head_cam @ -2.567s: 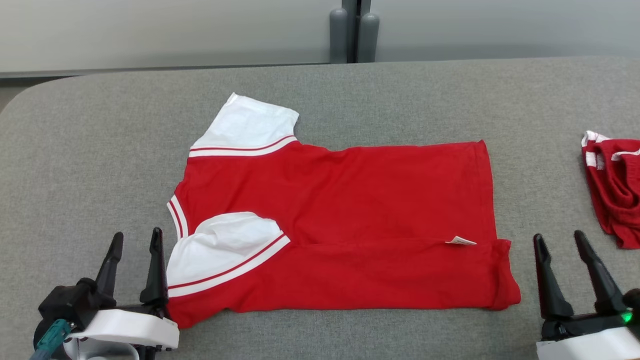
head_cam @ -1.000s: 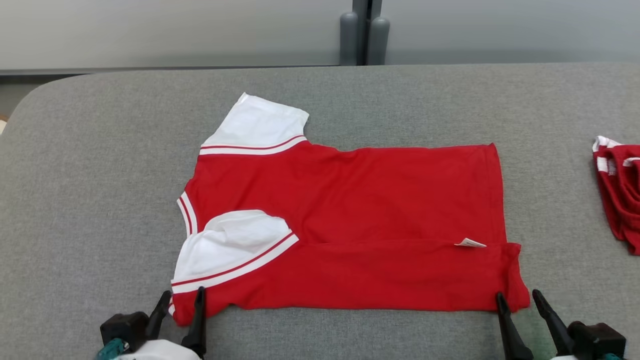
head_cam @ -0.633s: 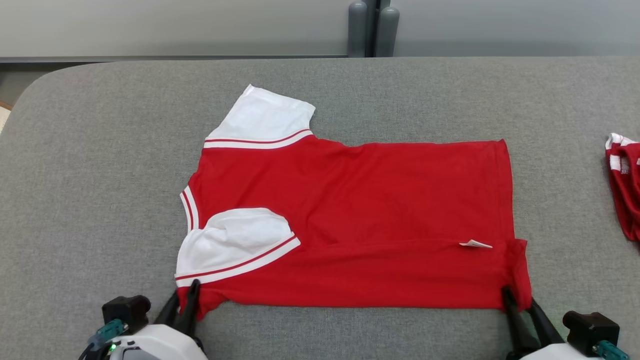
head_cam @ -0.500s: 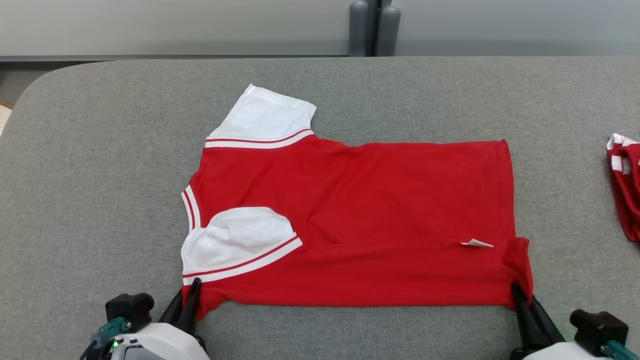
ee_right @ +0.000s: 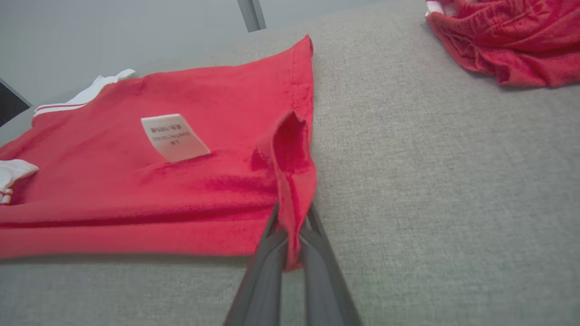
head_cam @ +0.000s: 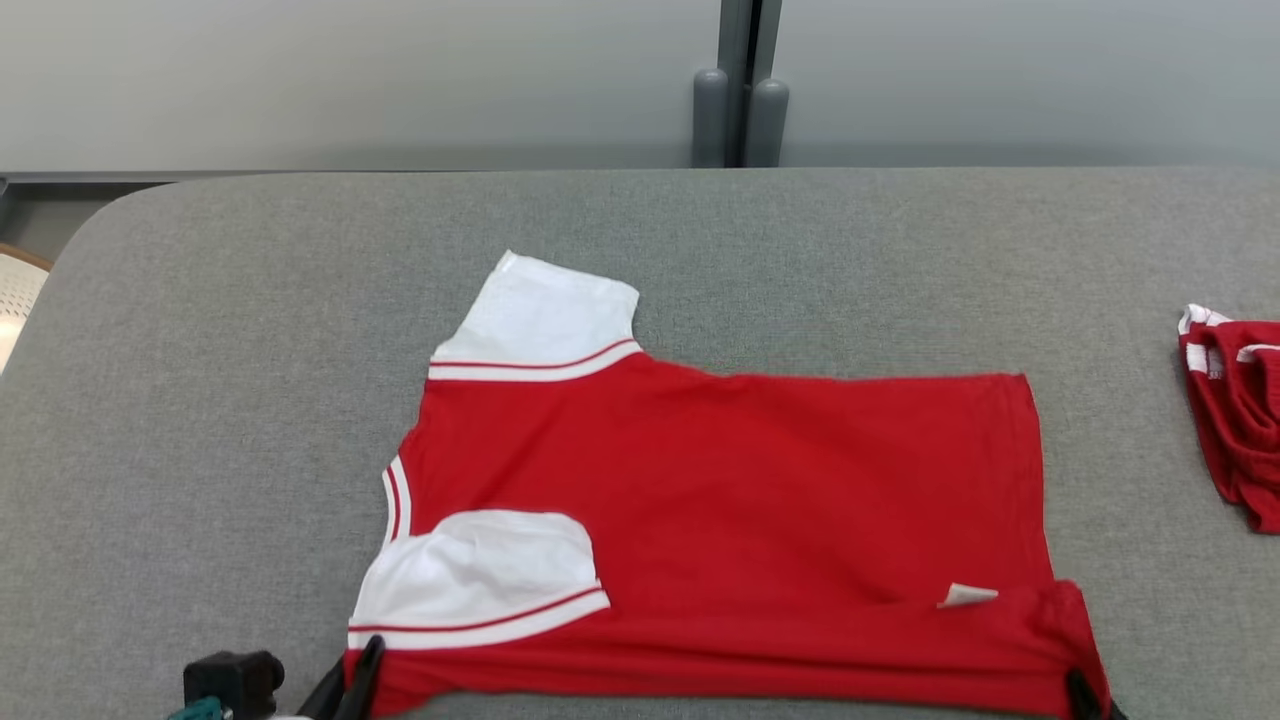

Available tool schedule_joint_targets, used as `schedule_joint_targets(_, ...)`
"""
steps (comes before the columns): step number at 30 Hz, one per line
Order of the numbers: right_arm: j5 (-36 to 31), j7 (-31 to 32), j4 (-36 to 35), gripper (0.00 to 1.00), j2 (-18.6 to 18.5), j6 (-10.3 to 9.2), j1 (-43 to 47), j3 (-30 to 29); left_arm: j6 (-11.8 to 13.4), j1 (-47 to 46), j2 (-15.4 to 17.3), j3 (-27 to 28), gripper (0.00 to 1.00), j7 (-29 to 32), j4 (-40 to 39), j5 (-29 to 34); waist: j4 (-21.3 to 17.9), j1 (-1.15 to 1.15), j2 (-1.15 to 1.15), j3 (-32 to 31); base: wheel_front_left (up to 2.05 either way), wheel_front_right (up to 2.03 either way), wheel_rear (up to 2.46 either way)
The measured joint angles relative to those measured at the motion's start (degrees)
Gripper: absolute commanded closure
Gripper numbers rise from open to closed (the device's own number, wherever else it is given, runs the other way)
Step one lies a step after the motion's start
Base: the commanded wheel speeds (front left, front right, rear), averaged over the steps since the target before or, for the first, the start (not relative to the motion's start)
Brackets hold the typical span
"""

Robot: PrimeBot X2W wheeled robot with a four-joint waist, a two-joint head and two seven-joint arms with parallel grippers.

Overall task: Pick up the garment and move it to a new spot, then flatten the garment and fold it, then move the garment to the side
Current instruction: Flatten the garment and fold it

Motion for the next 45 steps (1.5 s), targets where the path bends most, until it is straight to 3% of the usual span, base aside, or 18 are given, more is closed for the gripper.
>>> schedule_joint_targets(4,1.0,0.9,0.5,1.00,0.5,0.00,2.1,0.2,0.4,2.4,0.1,-0.3,1.00,1.6,-1.4,-0.5,-0.1,0.00,0.00,-0.6,0.00,0.00,0.00)
schedule_joint_targets(5,1.6,1.6,1.2,1.00,0.7,0.00,2.2,0.6,0.4,2.4,0.1,-0.5,0.69,1.6,-1.2,-0.5,-0.2,0.00,0.00,-0.8,0.00,0.00,0.00)
schedule_joint_targets(6,2.1,1.7,1.7,0.52,0.9,-0.01,2.2,1.0,0.4,2.4,-0.1,-0.6,0.00,1.8,-0.8,-0.9,-0.2,0.00,0.00,-1.0,0.00,0.00,0.00)
schedule_joint_targets(7,2.1,1.7,1.7,0.14,0.9,-0.01,2.2,1.0,0.4,2.4,-0.1,-0.6,0.00,1.8,-0.8,-0.9,-0.2,0.00,0.00,-1.0,0.00,0.00,0.00)
schedule_joint_targets(8,2.6,1.4,2.2,0.00,1.1,-0.01,2.2,1.1,0.4,2.5,-0.6,-0.4,0.00,1.2,-0.5,-1.6,-0.4,0.00,0.00,-1.1,0.00,0.00,0.00)
schedule_joint_targets(15,0.6,-3.3,2.1,0.00,-0.5,-0.08,0.5,0.7,2.8,3.8,-2.2,1.6,0.00,-7.5,0.5,-0.5,-1.6,0.00,0.00,-2.9,0.00,0.00,0.00)
schedule_joint_targets(23,-5.4,-3.0,-9.8,0.00,-0.8,-0.08,-2.9,-3.1,5.8,2.1,-1.8,2.4,0.00,-15.9,-7.4,4.3,-2.4,0.00,0.00,-5.2,0.00,0.00,0.00)
schedule_joint_targets(31,-8.1,2.0,-17.5,0.00,-0.1,-0.08,-6.3,-3.0,8.8,0.0,-0.7,2.0,0.00,-14.9,-13.8,7.9,-4.2,0.00,0.00,-6.3,0.00,0.00,0.00)
schedule_joint_targets(45,-8.2,3.1,-18.9,0.00,0.9,-0.08,-6.2,-3.1,10.5,0.6,-0.3,0.5,0.00,-12.0,-16.6,8.7,-4.0,0.00,0.00,-4.4,0.00,0.00,0.00)
